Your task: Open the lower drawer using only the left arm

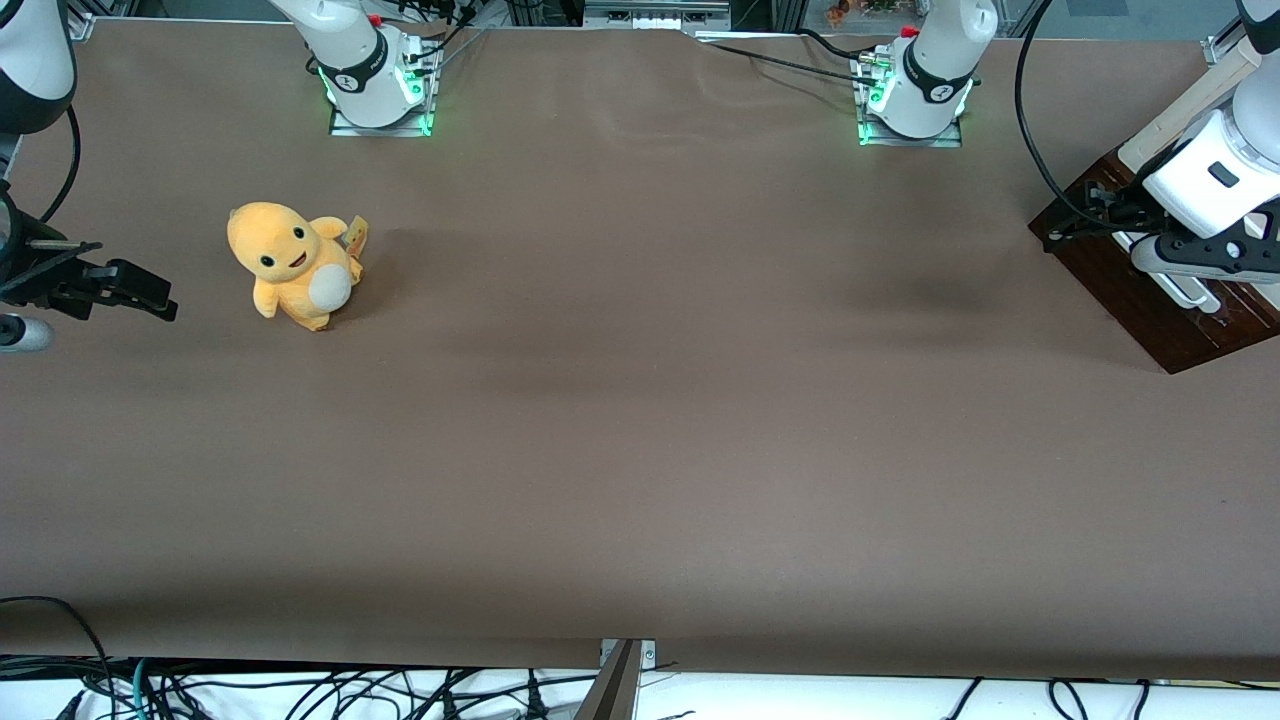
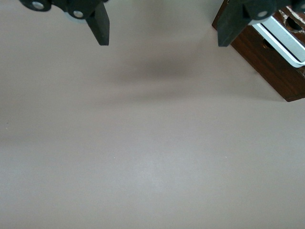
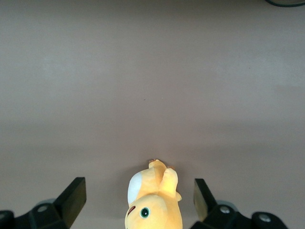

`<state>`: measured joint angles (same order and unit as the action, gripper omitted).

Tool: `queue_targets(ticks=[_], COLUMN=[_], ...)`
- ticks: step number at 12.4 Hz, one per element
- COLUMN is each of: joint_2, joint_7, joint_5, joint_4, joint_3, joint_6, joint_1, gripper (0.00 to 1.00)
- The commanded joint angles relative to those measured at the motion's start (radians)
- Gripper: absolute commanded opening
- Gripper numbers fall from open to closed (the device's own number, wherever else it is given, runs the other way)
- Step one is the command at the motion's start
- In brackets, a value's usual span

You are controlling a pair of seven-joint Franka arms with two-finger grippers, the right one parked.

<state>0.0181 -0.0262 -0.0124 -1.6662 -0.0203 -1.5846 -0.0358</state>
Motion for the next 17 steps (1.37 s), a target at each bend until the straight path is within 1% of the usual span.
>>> queue_targets(ticks=[1, 4, 17], joint_2=[-0.006, -0.006, -0.006], joint_7=[-0.017, -0.017, -0.017], joint_5=[0.009, 0.015, -0.011], joint_4=[0.028, 0.029, 0.011], joint_3=[-0.007, -0.006, -0.006], joint_6=[0.026, 0.026, 0.032], joint_1=[0.002, -0.001, -0.003], gripper=[1.00, 1.00, 1.00])
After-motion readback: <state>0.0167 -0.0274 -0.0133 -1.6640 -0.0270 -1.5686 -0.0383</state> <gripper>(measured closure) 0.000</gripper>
